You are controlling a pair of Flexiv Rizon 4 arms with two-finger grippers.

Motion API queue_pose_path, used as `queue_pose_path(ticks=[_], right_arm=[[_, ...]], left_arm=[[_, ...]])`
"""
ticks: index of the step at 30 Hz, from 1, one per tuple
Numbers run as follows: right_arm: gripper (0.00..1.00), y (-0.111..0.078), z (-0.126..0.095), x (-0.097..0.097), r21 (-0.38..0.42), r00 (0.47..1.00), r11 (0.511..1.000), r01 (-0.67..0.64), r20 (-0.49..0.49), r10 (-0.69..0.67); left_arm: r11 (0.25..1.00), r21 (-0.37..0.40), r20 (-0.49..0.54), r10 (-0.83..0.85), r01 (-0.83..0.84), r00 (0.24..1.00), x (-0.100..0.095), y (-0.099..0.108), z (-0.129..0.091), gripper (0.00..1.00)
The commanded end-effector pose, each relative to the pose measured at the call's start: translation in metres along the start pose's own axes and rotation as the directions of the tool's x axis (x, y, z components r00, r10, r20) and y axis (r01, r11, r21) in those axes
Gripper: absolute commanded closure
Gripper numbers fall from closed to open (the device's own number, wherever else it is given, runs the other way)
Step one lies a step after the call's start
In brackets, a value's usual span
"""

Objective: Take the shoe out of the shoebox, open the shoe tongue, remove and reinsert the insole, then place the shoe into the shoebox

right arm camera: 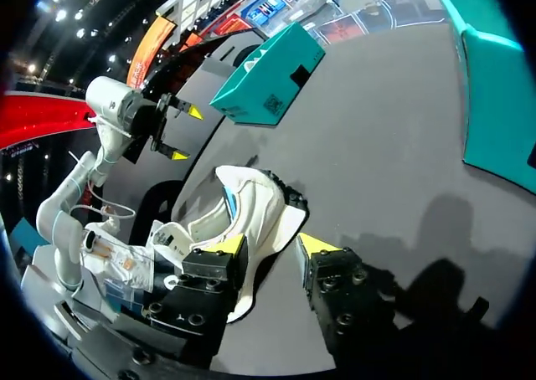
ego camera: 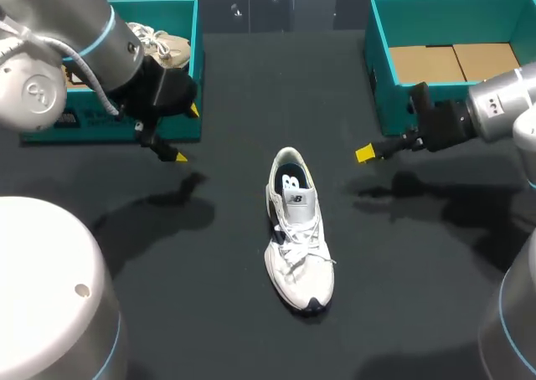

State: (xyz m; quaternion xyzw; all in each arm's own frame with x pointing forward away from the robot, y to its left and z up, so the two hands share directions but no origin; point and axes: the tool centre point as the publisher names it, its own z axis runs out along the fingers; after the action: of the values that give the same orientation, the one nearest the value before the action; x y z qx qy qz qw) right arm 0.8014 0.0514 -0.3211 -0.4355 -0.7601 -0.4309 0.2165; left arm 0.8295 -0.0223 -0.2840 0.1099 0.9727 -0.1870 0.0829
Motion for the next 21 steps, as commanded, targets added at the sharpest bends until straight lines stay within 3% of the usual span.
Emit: queue_pose_path(ticks=[1, 3, 10, 13, 21], right_arm=[[0.82, 0.003, -0.018, 0.010, 0.047, 0.994, 0.998, -0.042, 0.104, 0.037], [1.00, 0.004, -0.024, 0.013, 0.061, 0.985, 0.996, -0.067, 0.160, 0.057], [1.00, 0.011, -0.038, 0.030, 0.130, 0.926, 0.973, -0.189, 0.354, 0.133], [1.00, 0.014, -0.036, 0.040, 0.146, 0.864, 0.947, -0.285, 0.467, 0.188], [1.00, 0.014, -0.036, 0.040, 0.146, 0.864, 0.947, -0.285, 0.467, 0.188]], left_arm=[[0.999, 0.033, -0.012, 0.038, -0.038, 0.999, 0.002, 0.011, -0.022, 0.00], [0.996, 0.049, -0.021, 0.071, -0.070, 0.997, 0.001, 0.015, -0.030, 0.00], [0.978, 0.077, -0.041, 0.198, -0.195, 0.979, -0.008, 0.032, -0.068, 0.00], [0.976, 0.060, -0.034, 0.212, -0.210, 0.977, -0.009, 0.035, -0.072, 0.00], [0.976, 0.060, -0.034, 0.212, -0.210, 0.977, -0.009, 0.035, -0.072, 0.00]])
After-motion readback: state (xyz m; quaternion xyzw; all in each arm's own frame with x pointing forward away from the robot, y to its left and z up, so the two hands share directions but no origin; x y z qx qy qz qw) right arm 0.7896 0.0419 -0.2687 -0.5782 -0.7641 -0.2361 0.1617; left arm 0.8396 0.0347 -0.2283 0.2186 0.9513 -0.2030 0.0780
